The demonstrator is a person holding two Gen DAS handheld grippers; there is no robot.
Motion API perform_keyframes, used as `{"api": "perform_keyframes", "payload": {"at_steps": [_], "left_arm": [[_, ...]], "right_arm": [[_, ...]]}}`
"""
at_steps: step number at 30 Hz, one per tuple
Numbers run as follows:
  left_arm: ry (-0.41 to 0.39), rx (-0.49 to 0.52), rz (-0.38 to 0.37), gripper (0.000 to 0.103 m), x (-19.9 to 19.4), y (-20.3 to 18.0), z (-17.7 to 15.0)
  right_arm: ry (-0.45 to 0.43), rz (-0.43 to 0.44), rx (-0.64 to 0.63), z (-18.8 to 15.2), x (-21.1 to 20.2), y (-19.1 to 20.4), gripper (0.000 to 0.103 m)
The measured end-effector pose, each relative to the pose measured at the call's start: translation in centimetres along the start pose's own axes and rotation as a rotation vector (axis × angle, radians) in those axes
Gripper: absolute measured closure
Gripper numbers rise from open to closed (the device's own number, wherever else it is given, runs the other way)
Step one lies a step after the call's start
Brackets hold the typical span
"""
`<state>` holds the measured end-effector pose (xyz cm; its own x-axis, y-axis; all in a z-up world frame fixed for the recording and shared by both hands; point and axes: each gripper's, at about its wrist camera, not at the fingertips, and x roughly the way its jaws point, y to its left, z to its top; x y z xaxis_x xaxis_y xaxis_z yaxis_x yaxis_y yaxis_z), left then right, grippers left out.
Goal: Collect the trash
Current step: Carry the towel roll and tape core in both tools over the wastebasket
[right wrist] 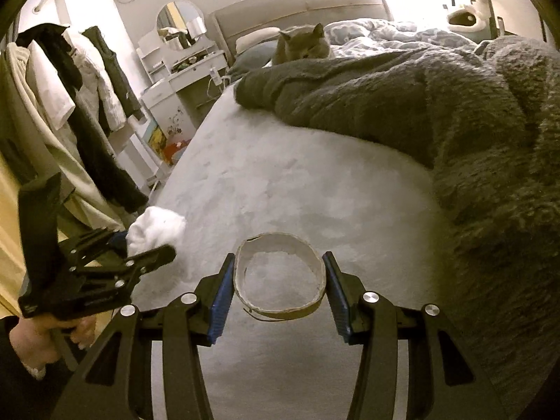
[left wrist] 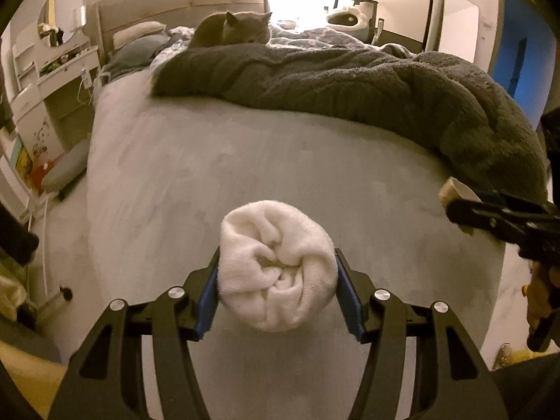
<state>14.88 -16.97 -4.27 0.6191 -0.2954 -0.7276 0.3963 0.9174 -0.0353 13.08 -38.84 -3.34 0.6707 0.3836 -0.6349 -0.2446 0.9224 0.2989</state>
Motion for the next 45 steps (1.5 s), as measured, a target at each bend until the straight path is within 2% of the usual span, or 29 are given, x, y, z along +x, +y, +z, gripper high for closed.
{"api": "perform_keyframes", "payload": {"at_steps": [7,14,32,38,45], "left_arm": [[0.004,-0.028,0.02,0.042,-2.6,1.2,-1.6],[0.008,-0.047,0.031,0.042,-3.5,3.4,-2.5],[-0.013,-0.172,0.1,0.042,-6.2,12.5,-5.5],[0.026,-0.213,0.126,0.042,-6.2,15.4,-7.2],[0.11,-0.263,0.156,0.042,-6.0,18.7,-9.7]], "right_arm": [[0.026,-0.002,-0.021,-0.4,0.7,1.2,0.053],[0.038,0.001,-0.042,0.2,1.6,2.9,0.053],[0.086,0.064,-0.175,2.3,6.7,12.4,0.053],[0.102,0.084,-0.225,2.9,8.3,15.8,0.053],[0.117,0.123,-0.289,3.1,10.1,20.4,0.053]]}}
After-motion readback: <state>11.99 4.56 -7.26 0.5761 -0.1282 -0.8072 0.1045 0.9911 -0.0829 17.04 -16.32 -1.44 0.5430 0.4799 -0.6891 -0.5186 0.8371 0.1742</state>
